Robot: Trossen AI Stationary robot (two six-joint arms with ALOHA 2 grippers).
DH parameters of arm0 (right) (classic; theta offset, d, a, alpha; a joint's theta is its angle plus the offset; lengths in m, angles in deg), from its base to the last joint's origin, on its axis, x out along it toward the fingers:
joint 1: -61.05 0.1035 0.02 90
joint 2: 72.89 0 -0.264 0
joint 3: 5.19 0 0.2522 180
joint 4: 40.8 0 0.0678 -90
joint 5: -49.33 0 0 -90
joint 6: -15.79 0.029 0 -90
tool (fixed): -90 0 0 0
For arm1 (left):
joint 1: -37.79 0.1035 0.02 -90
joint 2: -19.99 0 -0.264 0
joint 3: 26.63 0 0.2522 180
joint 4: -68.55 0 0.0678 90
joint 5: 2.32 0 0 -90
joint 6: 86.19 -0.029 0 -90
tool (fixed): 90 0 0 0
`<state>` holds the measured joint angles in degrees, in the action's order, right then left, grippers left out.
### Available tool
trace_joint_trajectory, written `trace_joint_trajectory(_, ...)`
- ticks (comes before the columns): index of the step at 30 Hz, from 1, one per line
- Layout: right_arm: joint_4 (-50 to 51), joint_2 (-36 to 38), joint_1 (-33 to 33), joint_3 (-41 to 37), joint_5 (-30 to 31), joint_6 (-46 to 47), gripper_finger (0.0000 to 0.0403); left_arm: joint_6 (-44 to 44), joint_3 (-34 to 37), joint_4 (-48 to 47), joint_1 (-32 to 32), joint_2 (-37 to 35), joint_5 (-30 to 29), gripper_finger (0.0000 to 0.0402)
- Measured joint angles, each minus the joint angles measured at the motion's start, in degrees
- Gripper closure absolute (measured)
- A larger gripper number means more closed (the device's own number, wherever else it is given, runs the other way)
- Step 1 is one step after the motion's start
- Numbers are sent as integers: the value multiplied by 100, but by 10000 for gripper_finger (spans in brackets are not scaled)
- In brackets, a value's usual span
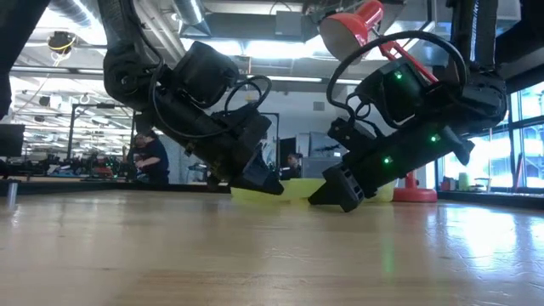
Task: Pick & place school supplies into a supply box
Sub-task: Close the yellow supply box
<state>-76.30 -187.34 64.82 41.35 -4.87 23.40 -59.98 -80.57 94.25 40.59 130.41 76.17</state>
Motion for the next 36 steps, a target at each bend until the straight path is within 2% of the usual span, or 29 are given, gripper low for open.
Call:
trace_joint_trajectory(6,-130,-4,-2,-4,61,-84,299,0,0,-15,-120,0,31,398)
trace_joint_trajectory(18,-1003,0,-6,0,250,-663,299,-2,4,-42,-507,-186,8,399)
trace_joint_trajectory(27,-1090,2,-4,4,462,-640,299,130,4,-284,-739,-219,-284,399)
trace_joint_trajectory(29,-1083,7,84,4,363,-623,299,219,4,-394,-767,-219,-470,401)
trace_joint_trajectory(34,-940,91,392,9,-317,-619,299,247,7,-571,-776,-219,-669,398)
trace_joint_trajectory(36,-765,94,452,9,-330,-443,299,254,7,-632,-776,-219,-682,399)
